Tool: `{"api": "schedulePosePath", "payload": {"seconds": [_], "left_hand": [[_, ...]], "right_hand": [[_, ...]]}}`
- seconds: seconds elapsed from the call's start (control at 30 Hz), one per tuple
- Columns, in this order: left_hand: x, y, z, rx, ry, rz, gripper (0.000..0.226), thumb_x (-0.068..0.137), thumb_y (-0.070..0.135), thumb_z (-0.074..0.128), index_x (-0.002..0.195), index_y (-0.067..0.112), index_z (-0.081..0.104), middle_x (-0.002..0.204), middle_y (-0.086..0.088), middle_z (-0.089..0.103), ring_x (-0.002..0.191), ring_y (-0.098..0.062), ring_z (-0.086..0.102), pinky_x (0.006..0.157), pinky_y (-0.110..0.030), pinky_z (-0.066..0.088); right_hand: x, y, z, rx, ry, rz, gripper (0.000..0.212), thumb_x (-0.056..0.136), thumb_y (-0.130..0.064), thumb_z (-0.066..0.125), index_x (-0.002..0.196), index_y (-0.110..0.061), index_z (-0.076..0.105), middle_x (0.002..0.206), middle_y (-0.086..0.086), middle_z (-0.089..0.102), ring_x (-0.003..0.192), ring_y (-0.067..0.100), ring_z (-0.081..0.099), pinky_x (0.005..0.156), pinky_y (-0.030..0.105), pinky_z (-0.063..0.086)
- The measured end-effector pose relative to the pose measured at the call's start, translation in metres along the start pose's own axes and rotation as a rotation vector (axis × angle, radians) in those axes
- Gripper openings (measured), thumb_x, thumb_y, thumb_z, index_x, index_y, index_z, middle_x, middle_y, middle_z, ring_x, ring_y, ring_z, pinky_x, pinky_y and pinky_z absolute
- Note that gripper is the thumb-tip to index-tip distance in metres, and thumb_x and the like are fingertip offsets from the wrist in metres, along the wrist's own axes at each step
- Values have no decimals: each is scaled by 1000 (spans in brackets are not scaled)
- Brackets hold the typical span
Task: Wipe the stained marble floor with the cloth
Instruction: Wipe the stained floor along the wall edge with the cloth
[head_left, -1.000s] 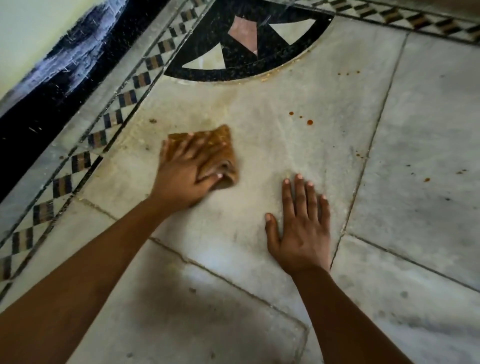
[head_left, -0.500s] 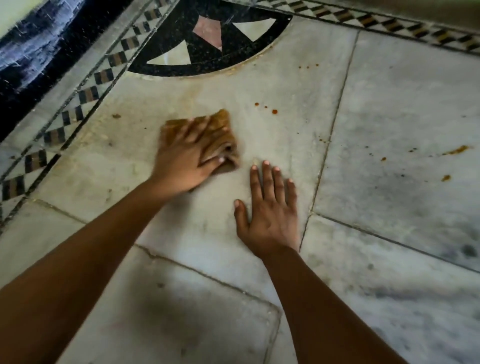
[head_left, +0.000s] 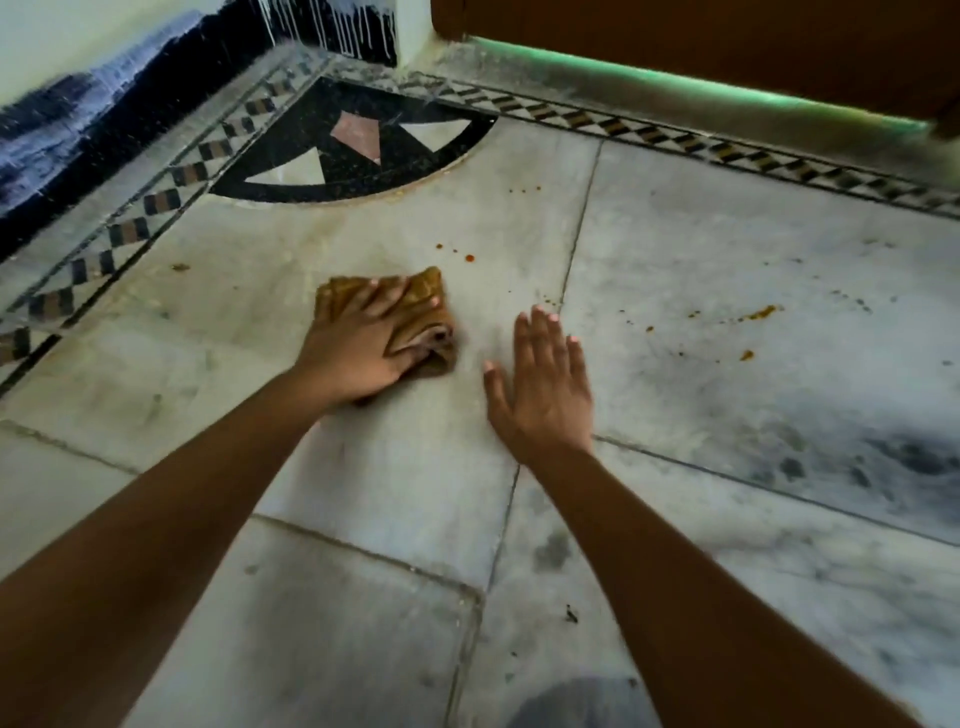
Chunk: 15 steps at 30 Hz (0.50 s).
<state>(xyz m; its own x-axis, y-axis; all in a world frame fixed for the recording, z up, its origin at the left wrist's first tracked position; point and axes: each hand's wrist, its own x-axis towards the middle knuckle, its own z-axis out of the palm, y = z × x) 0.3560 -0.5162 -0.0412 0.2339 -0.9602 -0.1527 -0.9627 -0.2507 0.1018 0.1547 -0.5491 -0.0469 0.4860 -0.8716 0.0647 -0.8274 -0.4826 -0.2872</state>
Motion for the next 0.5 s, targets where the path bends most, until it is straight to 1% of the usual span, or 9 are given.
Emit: {"api": "schedulePosePath", "payload": {"seconds": [0.07, 0.13, 0.2, 0.23, 0.3, 0.33, 0.37, 0.4, 0.5], "left_hand": [[-9, -21, 2, -7, 90, -66, 69, 87, 67, 28, 148, 40, 11, 159, 9, 8, 145, -19, 8, 115, -51, 4], [10, -38, 0, -18, 131, -211, 70, 88, 67, 29, 149, 35, 14, 158, 3, 14, 144, -25, 13, 114, -54, 8], [53, -45, 0, -23, 123, -338, 73, 86, 68, 27, 149, 32, 14, 157, -4, 17, 142, -33, 15, 113, -59, 9], [75, -44, -3, -23, 94, -368, 78, 82, 72, 22, 148, 32, 15, 156, -8, 18, 141, -37, 15, 112, -61, 10], [114, -30, -7, -65, 54, -396, 84, 76, 75, 17, 147, 32, 18, 156, -9, 17, 141, -39, 13, 111, -64, 7], [128, -19, -7, -85, 56, -419, 80, 79, 74, 20, 147, 32, 19, 157, -8, 16, 142, -39, 12, 110, -65, 4], [137, -5, -6, -98, 69, -417, 76, 83, 71, 25, 148, 31, 20, 156, -7, 17, 142, -37, 11, 110, -66, 2], [140, 10, -5, -99, 88, -375, 74, 85, 69, 28, 148, 31, 21, 156, -6, 17, 142, -35, 11, 110, -66, 1], [118, 51, -3, -70, 113, -152, 68, 86, 67, 33, 145, 36, 25, 158, -1, 15, 143, -32, 10, 111, -64, 4]], "right_hand": [[12, 27, -2, -39, -2, 28, 75, 87, -49, 11, 149, -9, 8, 158, 8, 3, 146, 19, -2, 114, 31, -8], [17, 44, 2, -56, 10, 67, 74, 87, -49, 13, 149, -8, 7, 158, 9, 2, 146, 19, -2, 115, 31, -7], [18, 48, 8, -32, 69, 63, 73, 89, -47, 18, 149, -7, 7, 158, 9, 2, 146, 20, -2, 116, 31, -6], [19, 47, 9, -18, 94, 51, 72, 90, -46, 21, 149, -7, 7, 158, 9, 2, 146, 19, -2, 116, 30, -6], [20, 48, 9, -16, 78, 68, 73, 89, -46, 22, 149, -7, 5, 158, 9, 0, 146, 19, -3, 116, 30, -7], [21, 49, 10, -25, 52, 70, 73, 89, -46, 21, 149, -8, 4, 158, 9, -1, 146, 19, -4, 116, 30, -8], [21, 49, 10, -32, 31, 75, 74, 89, -47, 20, 149, -8, 3, 158, 9, -1, 145, 19, -5, 116, 31, -8], [21, 49, 9, -42, 18, 79, 73, 89, -47, 19, 149, -9, 2, 158, 9, -1, 145, 19, -5, 116, 31, -8], [23, 48, 9, -48, -19, 91, 72, 90, -47, 18, 149, -10, 5, 158, 9, 0, 146, 20, -4, 116, 35, -9]]}}
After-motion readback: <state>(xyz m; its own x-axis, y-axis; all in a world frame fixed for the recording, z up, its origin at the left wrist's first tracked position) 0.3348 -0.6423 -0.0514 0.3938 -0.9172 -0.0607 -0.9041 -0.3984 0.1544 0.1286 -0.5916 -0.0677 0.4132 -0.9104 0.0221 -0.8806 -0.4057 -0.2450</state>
